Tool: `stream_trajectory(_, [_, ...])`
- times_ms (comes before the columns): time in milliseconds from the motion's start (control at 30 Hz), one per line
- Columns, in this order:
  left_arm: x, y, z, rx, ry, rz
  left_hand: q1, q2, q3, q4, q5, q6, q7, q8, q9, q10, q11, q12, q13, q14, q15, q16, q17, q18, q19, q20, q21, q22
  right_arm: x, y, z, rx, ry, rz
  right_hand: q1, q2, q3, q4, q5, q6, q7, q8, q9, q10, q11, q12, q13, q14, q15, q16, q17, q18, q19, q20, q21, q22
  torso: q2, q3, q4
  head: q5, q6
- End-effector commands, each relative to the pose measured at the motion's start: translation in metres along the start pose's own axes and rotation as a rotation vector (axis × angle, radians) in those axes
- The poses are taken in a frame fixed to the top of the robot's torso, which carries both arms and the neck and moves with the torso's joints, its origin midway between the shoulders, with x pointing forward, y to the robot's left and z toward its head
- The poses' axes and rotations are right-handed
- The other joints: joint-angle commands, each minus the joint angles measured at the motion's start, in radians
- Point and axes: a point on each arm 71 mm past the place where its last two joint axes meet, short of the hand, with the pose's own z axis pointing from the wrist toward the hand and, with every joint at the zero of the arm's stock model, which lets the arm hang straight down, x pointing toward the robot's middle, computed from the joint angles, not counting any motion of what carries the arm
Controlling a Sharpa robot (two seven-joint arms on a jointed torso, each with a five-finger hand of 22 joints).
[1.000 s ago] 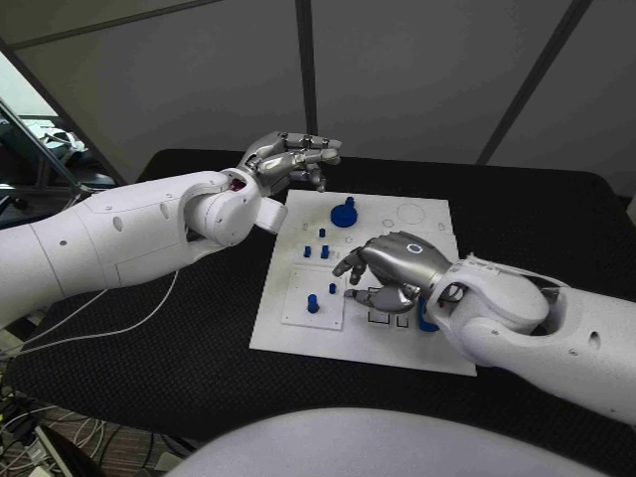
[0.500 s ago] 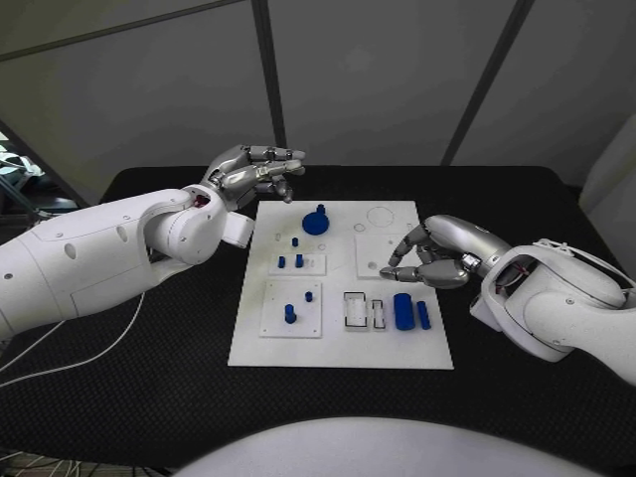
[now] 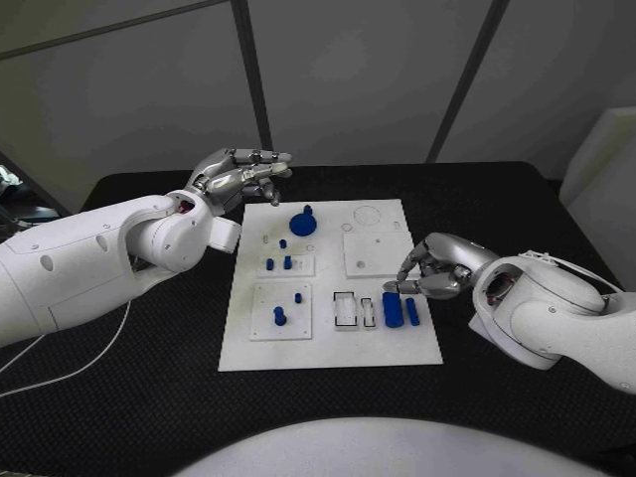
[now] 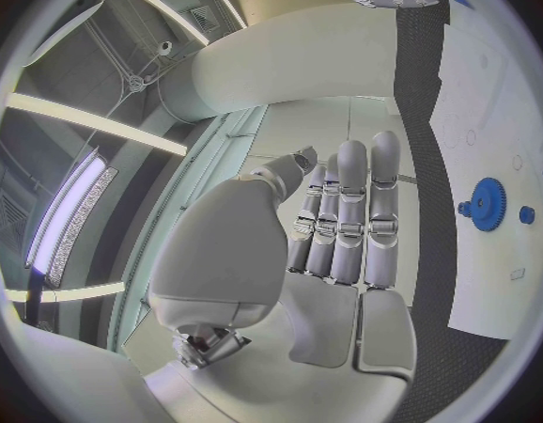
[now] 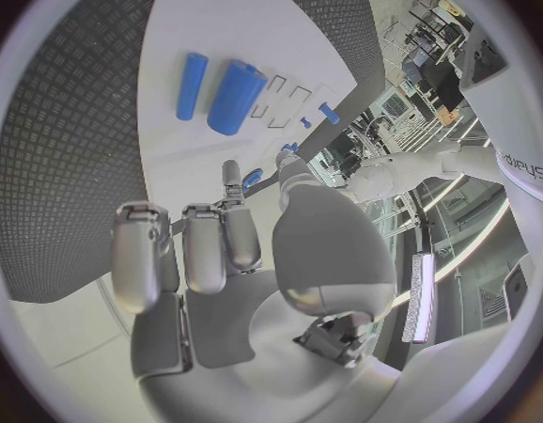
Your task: Assemble the parts on the task board
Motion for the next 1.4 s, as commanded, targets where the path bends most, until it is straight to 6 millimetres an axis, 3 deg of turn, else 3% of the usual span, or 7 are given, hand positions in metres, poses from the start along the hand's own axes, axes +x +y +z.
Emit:
stream_trajectory(33, [0.001,-0.002,0.0,0.007,0.008,-0.007,-0.002,0.008,-0.005,0.0,-0.004,-0.004,0.006,-0.004,-0.001,-0.008,-0.002,0.005,0.001,-0.008,0.0,-0.001,-0.001,0.012,-0.005,0.0,-0.005,-0.001,0.003,-0.003,0.001,0.058,0.012,-0.051,0.006,0.008,-0.014,0.006,0.003,-0.008,-0.001,0.007,0.008,-0.003,0.007,0.005,0.03,0.059,0.006,0.005,0.001,-0.012,0.017,0.004,0.004,0.123,0.0,0.0008,-0.0007,-0.007,0.002])
stream_trajectory(133, [0.001,-0.002,-0.001,0.007,0.008,-0.006,-0.002,0.008,-0.005,0.0,-0.004,-0.004,0.006,-0.004,-0.001,-0.008,-0.002,0.005,0.001,-0.008,0.0,-0.001,-0.001,0.012,-0.005,0.0,-0.005,-0.001,0.007,-0.003,0.001,0.061,0.024,-0.061,0.004,0.011,-0.029,0.021,0.007,-0.005,-0.004,0.017,0.02,-0.006,0.005,0.001,0.029,0.058,0.005,0.004,-0.001,-0.012,0.016,0.004,0.004,0.123,0.0,0.0009,-0.0028,-0.006,0.0])
stream_trajectory(633, [0.0,-0.002,-0.001,0.006,0.007,-0.006,-0.004,0.008,-0.008,0.002,-0.005,-0.004,0.006,-0.004,-0.001,-0.008,-0.002,0.007,0.002,-0.009,0.0,-0.001,-0.002,0.012,-0.005,0.001,-0.007,-0.002,0.016,-0.001,0.003,0.075,0.075,-0.095,0.005,0.016,-0.068,0.057,0.004,-0.005,-0.01,0.046,0.053,-0.009,0.0,-0.006,0.029,0.057,0.002,0.004,-0.001,-0.012,0.015,0.002,0.003,0.122,0.001,0.001,-0.0003,-0.007,-0.005])
stream_trajectory(1400, [-0.001,-0.003,-0.003,0.005,0.006,-0.005,-0.015,0.011,-0.013,0.011,-0.004,-0.005,0.006,-0.004,-0.001,-0.011,-0.001,0.009,0.001,-0.01,0.002,0.001,-0.005,0.012,-0.005,0.002,-0.01,-0.004,0.037,0.0,0.011,0.096,0.135,-0.13,0.028,0.019,-0.086,0.068,-0.01,-0.02,-0.01,0.061,0.075,-0.02,0.0,-0.027,0.015,0.056,0.001,0.002,-0.003,-0.011,0.013,0.001,0.001,0.12,0.001,0.001,-0.0012,0.004,-0.014])
